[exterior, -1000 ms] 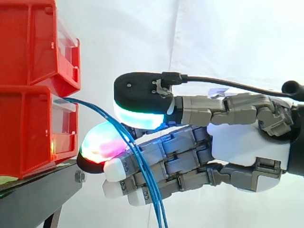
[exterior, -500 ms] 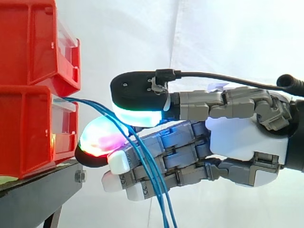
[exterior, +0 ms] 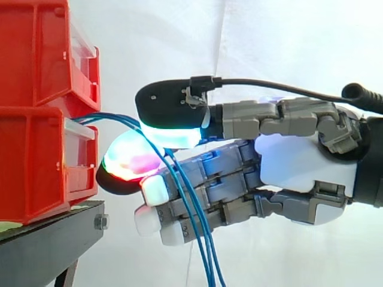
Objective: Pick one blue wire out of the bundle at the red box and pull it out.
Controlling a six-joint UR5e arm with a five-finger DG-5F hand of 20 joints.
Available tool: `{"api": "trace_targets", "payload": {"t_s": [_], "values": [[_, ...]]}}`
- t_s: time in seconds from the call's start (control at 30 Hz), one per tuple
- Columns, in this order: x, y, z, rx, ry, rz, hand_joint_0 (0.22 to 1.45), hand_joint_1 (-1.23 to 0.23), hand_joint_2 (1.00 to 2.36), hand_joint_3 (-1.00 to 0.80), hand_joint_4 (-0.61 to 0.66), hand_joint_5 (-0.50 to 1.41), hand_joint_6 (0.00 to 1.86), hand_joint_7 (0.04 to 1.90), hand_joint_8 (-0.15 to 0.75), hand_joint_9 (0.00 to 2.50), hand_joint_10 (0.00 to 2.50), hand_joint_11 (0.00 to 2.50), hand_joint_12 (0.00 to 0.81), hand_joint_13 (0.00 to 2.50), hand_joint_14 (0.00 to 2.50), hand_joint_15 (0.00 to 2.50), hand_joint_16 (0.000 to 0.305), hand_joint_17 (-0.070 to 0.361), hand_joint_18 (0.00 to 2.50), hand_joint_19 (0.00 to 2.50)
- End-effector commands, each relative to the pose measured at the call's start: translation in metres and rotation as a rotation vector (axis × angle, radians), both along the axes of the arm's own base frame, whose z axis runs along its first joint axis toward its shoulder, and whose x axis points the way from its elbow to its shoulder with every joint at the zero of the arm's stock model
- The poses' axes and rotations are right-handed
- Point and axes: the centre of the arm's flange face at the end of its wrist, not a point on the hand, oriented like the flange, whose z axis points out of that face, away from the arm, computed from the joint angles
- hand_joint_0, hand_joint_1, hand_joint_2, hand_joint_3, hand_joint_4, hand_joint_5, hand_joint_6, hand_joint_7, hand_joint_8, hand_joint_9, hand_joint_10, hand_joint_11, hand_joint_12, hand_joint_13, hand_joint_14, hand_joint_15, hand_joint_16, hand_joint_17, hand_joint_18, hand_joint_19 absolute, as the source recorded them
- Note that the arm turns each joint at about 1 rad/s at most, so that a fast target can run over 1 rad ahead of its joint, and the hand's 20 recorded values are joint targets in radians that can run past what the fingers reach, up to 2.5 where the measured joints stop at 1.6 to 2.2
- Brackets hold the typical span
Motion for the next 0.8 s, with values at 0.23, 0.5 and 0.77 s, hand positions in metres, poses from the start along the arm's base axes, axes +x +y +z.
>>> {"api": "trace_targets", "payload": {"t_s": [0.23,0.5,0.77], "values": [[-0.002,0.001,0.027,0.009,-0.007,0.039,0.64,-0.75,1.00,0.10,-0.06,-0.15,0.98,0.95,0.397,1.01,0.01,0.76,0.463,0.92,0.01,0.50,0.064,0.143,0.84,0.37],[-0.025,-0.004,0.048,0.025,0.133,0.073,0.64,-0.75,1.00,0.08,-0.04,-0.15,0.98,0.93,0.394,1.01,0.01,0.75,0.462,0.92,0.02,0.50,0.064,0.143,0.84,0.38],[-0.036,-0.005,0.055,0.073,0.187,0.105,0.63,-0.74,1.01,0.04,0.01,-0.16,0.98,0.90,0.385,0.99,0.01,0.75,0.460,0.91,0.01,0.50,0.063,0.141,0.83,0.38]]}}
